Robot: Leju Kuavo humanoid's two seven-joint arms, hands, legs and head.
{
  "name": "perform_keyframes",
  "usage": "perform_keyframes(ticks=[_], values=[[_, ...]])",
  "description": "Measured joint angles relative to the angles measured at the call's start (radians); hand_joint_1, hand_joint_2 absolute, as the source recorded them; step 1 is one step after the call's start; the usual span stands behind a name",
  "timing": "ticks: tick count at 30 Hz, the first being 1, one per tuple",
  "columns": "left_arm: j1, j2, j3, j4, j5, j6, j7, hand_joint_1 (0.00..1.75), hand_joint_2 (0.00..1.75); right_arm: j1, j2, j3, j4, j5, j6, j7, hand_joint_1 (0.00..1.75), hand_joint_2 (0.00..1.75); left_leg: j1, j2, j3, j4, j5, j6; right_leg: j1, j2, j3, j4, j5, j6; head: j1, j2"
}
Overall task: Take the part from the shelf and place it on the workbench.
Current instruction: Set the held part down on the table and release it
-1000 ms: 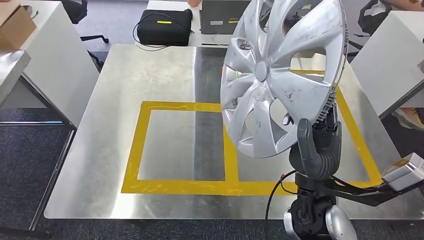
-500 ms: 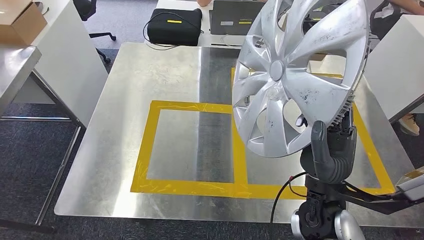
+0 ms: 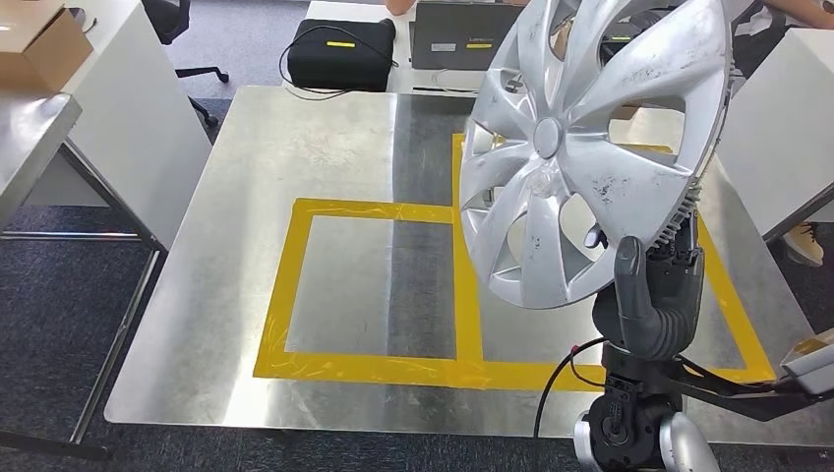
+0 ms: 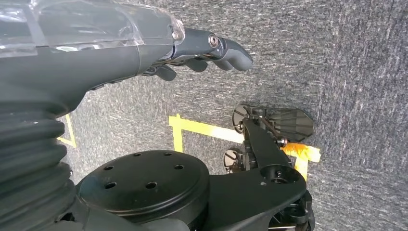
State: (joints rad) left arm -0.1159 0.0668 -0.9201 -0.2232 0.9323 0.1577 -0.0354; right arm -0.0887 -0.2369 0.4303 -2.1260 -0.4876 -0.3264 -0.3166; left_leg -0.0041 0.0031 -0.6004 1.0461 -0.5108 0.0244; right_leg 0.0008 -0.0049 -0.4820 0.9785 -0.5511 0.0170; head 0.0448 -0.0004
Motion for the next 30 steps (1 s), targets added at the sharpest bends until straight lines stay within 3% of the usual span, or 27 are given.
perform_keyframes(ticks=[30], values=[[0.0, 0.0, 0.0, 0.0, -0.002, -0.005, -0.004, 0.0, 1.75, 0.0, 0.0, -0.006, 0.0, 0.027, -0.006, 0.001, 1.75, 1.75, 0.0, 0.0, 0.001, -0.001, 0.0, 0.0, 0.0, 0.0, 0.001, 0.0, 0.0, 0.0, 0.0, 0.0]])
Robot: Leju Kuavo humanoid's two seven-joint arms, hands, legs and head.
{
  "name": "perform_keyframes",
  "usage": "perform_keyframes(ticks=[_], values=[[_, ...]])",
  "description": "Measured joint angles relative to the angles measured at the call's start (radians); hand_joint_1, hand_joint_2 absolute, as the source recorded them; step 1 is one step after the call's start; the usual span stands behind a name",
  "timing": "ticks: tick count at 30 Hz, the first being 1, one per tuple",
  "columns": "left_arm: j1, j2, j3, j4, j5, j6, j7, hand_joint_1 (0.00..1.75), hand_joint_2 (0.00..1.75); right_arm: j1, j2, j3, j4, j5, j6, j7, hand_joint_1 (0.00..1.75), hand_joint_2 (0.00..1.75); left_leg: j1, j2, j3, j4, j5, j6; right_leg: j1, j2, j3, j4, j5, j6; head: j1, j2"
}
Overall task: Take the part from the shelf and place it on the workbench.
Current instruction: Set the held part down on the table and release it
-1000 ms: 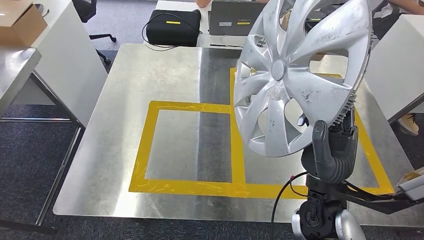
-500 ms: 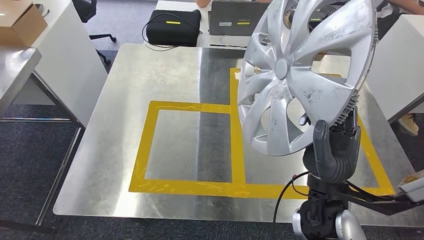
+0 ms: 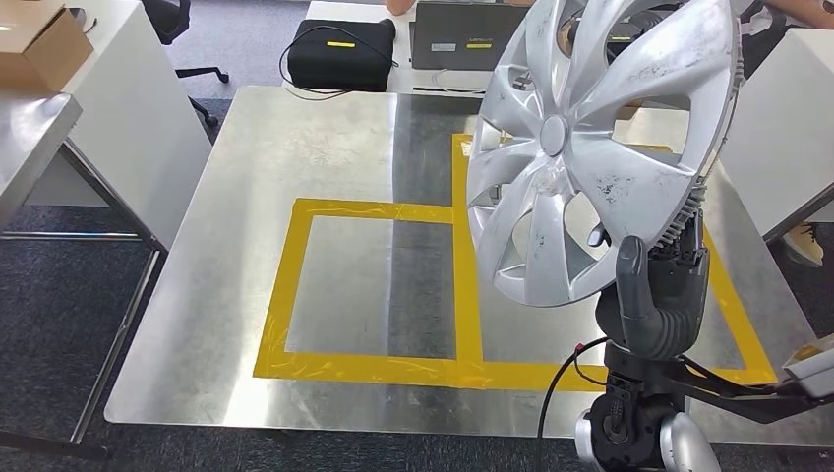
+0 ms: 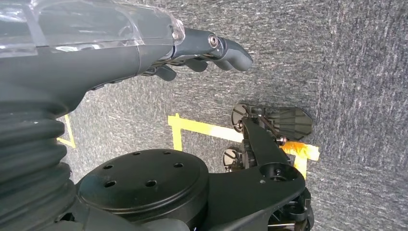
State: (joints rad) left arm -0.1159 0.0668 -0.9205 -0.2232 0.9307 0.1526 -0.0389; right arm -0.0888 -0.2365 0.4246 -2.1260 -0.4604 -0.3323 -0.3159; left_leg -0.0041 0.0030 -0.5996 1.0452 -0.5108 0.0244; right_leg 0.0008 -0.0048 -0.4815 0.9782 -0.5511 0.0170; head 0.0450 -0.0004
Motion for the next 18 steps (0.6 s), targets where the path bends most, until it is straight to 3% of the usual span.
perform_keyframes(ticks=[18], values=[[0.0, 0.0, 0.0, 0.0, 0.0, 0.0, 0.0, 0.0, 1.75, 0.0, 0.0, 0.0, 0.0, 0.0, 0.0, 0.0, 1.75, 1.75, 0.0, 0.0, 0.0, 0.0, 0.0, 0.0, 0.0, 0.0, 0.0, 0.0, 0.0, 0.0, 0.0, 0.0]])
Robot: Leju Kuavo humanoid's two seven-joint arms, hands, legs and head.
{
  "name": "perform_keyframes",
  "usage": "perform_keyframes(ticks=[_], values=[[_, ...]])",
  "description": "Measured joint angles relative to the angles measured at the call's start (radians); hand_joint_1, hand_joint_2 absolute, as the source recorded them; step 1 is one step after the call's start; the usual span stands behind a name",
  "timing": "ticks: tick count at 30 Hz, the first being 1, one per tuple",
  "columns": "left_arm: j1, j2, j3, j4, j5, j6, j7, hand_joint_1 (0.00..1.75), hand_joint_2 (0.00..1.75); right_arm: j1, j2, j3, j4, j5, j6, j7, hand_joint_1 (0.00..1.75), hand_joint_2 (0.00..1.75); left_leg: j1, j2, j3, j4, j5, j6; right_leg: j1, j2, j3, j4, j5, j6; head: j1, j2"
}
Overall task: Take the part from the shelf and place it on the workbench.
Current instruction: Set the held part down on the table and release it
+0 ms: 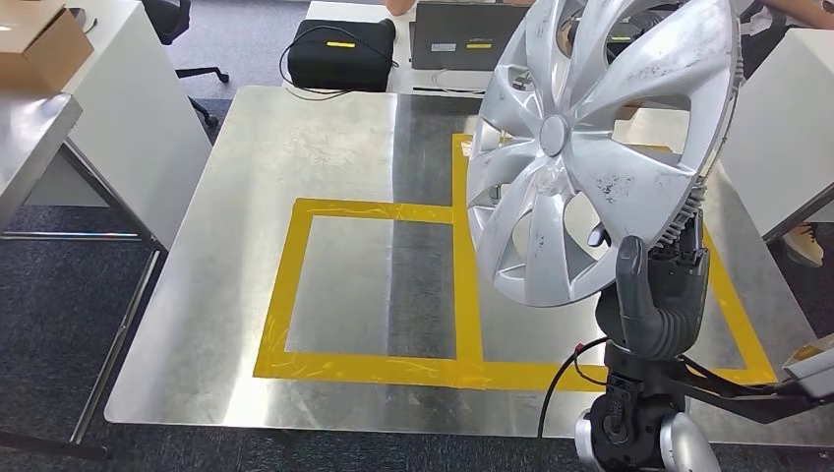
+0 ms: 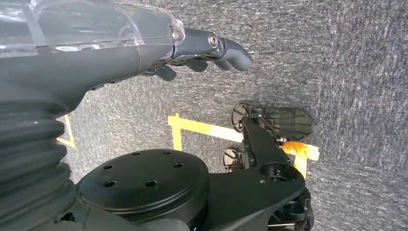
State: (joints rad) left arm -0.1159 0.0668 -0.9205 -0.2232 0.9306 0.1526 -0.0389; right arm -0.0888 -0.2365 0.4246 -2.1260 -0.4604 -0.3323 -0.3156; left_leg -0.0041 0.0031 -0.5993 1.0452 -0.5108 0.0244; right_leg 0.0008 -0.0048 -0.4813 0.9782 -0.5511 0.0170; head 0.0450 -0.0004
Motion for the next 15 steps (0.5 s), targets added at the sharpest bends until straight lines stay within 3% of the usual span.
perform_keyframes(ticks=[5, 6, 8, 10, 12, 13, 15], values=[[0.0, 0.0, 0.0, 0.0, -0.003, -0.003, 0.0, 0.0, 1.75, -0.003, -0.001, 0.0, 0.0, 0.019, 0.015, 0.019, 1.75, 1.75, 0.0, 0.001, 0.0, 0.0, 0.0, 0.0, 0.0, 0.0, 0.0, 0.0, 0.0, 0.0, 0.001, 0.0], [0.0, 0.0, 0.0, 0.0, -0.008, -0.009, 0.0, 0.0, 1.75, -0.017, -0.005, 0.001, 0.0, 0.056, 0.045, 0.058, 1.75, 1.75, -0.001, 0.003, 0.0, 0.0, 0.0, 0.0, 0.0, 0.001, 0.0, 0.0, 0.0, 0.0, 0.002, 0.0], [0.0, -0.003, -0.002, 0.0, -0.02, -0.02, 0.0, 0.0, 1.75, -0.097, -0.034, 0.013, -0.002, 0.235, 0.197, 0.237, 1.75, 1.75, -0.002, 0.011, 0.0, 0.0, 0.0, 0.0, -0.001, 0.006, -0.002, 0.001, 0.002, 0.003, 0.002, 0.0], [-0.002, -0.011, -0.008, 0.0, -0.029, -0.02, 0.001, 0.0, 1.75, -0.238, -0.08, 0.041, -0.014, 0.573, 0.436, 0.497, 1.75, 1.75, -0.003, 0.019, 0.003, -0.001, 0.0, 0.0, -0.002, 0.014, -0.002, 0.001, 0.004, 0.005, -0.002, 0.0], [-0.006, -0.022, -0.015, 0.0, -0.032, -0.017, 0.001, 0.0, 1.75, -0.357, -0.112, 0.07, -0.038, 1.072, 0.616, 0.692, 1.75, 1.75, -0.001, 0.016, 0.007, -0.002, 0.001, 0.001, -0.002, 0.013, 0.0, -0.001, 0.004, 0.006, -0.009, 0.0], [-0.008, -0.027, -0.017, 0.0, -0.033, -0.017, 0.001, 0.0, 1.75, -0.389, -0.124, 0.084, -0.048, 1.34, 0.645, 0.736, 1.75, 1.75, 0.0, 0.01, 0.007, -0.002, 0.002, 0.003, -0.001, 0.007, 0.002, -0.002, 0.003, 0.006, -0.012, 0.0], [-0.008, -0.034, -0.018, 0.0, -0.034, -0.017, 0.001, 0.0, 1.75, -0.417, -0.145, 0.112, -0.058, 1.791, 0.608, 0.757, 1.75, 1.75, 0.001, -0.001, 0.005, -0.002, 0.004, 0.004, 0.0, -0.004, 0.005, -0.003, 0.002, 0.006, -0.007, 0.0]])
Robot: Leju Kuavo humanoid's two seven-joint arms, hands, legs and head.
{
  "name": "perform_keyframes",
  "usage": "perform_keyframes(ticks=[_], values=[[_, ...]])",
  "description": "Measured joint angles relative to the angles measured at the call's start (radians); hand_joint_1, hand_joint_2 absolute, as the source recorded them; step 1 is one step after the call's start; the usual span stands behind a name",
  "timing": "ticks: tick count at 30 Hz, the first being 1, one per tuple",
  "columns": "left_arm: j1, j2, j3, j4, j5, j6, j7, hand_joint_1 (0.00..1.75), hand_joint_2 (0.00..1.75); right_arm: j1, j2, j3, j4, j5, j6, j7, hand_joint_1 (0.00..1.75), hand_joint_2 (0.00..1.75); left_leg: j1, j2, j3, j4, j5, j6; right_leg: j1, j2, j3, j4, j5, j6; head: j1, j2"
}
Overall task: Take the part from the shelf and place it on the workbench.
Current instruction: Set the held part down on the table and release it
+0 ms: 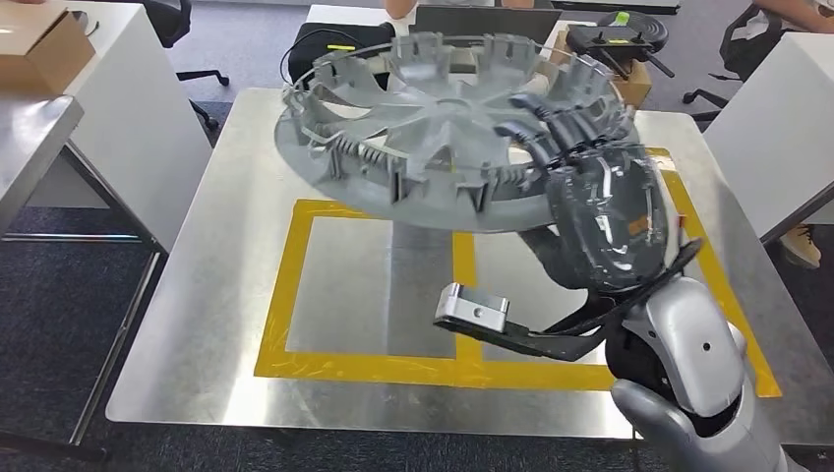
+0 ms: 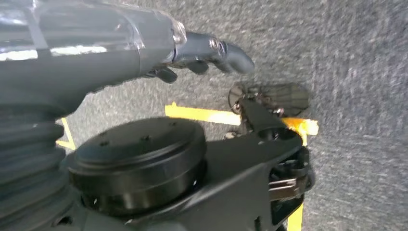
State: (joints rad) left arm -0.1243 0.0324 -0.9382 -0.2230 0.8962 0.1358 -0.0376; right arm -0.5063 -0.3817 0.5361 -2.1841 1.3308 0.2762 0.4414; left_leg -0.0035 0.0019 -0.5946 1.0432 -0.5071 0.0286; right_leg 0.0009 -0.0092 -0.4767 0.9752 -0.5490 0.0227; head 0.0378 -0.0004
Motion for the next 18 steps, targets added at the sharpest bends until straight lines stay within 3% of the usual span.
perform_keyframes(ticks=[2, 4, 8, 10, 18], values=[[0.001, -0.003, 0.0, 0.0, 0.0, 0.0, 0.0, 0.0, 1.75, -0.015, -0.018, 0.022, -0.004, 0.253, -0.053, -0.001, 1.75, 1.75, -0.001, -0.003, -0.002, 0.0, 0.001, 0.0, 0.0, -0.003, 0.001, 0.0, 0.0, 0.0, 0.006, 0.0], [0.001, -0.004, 0.0, 0.0, -0.001, -0.001, 0.0, 0.0, 1.75, -0.034, -0.03, 0.03, -0.006, 0.294, -0.08, 0.002, 1.75, 1.75, -0.001, -0.001, -0.002, 0.0, 0.001, 0.0, -0.001, -0.002, 0.001, 0.0, 0.0, 0.0, 0.007, 0.0], [0.001, -0.005, 0.0, 0.001, -0.002, -0.001, 0.0, 0.0, 1.75, -0.056, -0.049, 0.039, -0.016, -0.035, -0.095, 0.009, 1.75, 1.75, -0.002, 0.006, 0.0, -0.001, 0.0, 0.001, -0.001, 0.004, 0.001, -0.001, 0.001, 0.001, 0.008, 0.0], [0.001, -0.005, 0.0, 0.001, -0.002, -0.001, 0.001, 0.0, 1.75, -0.06, -0.056, 0.048, -0.021, -0.139, -0.098, 0.008, 1.75, 1.75, -0.002, 0.007, 0.001, -0.001, -0.001, 0.001, -0.001, 0.006, 0.001, -0.001, 0.001, 0.001, 0.007, 0.0], [0.001, -0.006, -0.005, 0.001, -0.002, -0.002, 0.001, 0.0, 1.75, -0.058, -0.072, 0.094, -0.027, -0.167, -0.098, 0.005, 1.75, 1.75, -0.001, 0.003, 0.0, -0.001, 0.0, 0.001, 0.0, 0.003, 0.002, -0.001, 0.001, 0.001, 0.006, 0.0]])
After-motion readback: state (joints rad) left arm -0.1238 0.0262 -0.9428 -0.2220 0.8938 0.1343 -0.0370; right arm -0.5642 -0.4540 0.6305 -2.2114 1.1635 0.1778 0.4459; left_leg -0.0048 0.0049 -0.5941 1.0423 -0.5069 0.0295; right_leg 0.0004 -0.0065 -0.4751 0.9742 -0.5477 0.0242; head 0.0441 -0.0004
